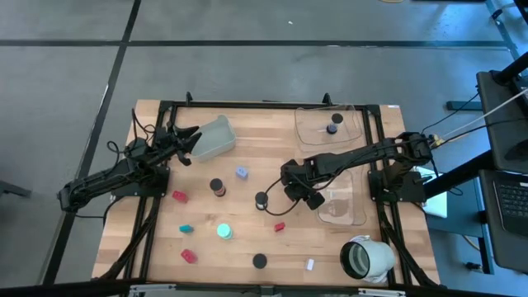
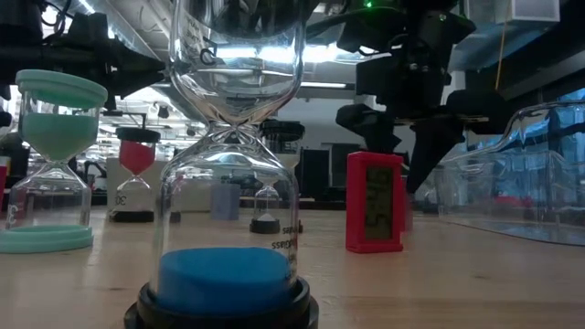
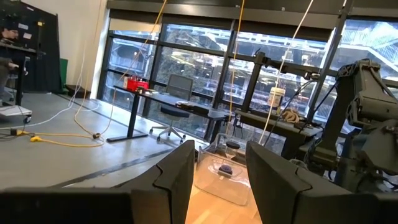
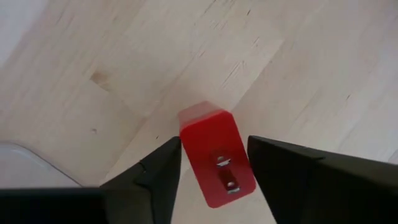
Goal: Pick & Place Office items
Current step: Put the top right red charger adapter into the bottom transparent bin
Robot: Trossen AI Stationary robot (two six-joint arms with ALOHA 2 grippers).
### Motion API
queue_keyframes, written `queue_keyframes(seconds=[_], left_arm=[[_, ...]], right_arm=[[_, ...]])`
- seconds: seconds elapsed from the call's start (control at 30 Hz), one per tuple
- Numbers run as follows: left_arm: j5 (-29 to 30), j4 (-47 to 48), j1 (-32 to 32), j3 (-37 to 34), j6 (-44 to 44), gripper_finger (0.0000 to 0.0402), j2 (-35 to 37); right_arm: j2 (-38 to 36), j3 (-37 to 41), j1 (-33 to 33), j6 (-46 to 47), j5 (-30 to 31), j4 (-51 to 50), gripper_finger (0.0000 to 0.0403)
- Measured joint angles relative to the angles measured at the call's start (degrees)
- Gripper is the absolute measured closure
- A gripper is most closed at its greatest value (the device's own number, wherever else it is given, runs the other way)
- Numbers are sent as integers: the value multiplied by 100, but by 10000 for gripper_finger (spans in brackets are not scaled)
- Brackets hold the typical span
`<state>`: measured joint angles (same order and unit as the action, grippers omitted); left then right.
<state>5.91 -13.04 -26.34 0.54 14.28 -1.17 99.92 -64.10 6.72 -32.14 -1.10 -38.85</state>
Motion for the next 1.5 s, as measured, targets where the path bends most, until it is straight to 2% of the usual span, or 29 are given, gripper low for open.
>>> queue_keyframes(seconds=[0.4, 0.63, 0.9, 1.0, 1.2, 1.37, 1.5], left_arm=[[0, -1, 1, -2, -2, 260, 0], [0, -2, -1, 0, 0, 260, 0], [0, -2, 1, 0, 2, 260, 1], [-10, -2, -1, 0, 2, 260, 0], [-313, 44, 1, -2, 81, 260, 0], [-393, 87, 0, 0, 102, 260, 2], [-396, 103, -1, 0, 153, 260, 2]], right_arm=[[-2, 0, 0, 18, 0, 4, 275], [-30, -52, -4, 910, 469, -179, 280], [-42, -1366, -28, 1721, 492, -1523, 280], [-143, -1840, -95, 1877, 707, -2284, 280], [-913, -1965, -403, 2597, 1115, -3389, 280], [-1849, -1688, -613, 3589, 1190, -3387, 280], [-2459, -1101, -616, 4535, 1380, -3358, 279]])
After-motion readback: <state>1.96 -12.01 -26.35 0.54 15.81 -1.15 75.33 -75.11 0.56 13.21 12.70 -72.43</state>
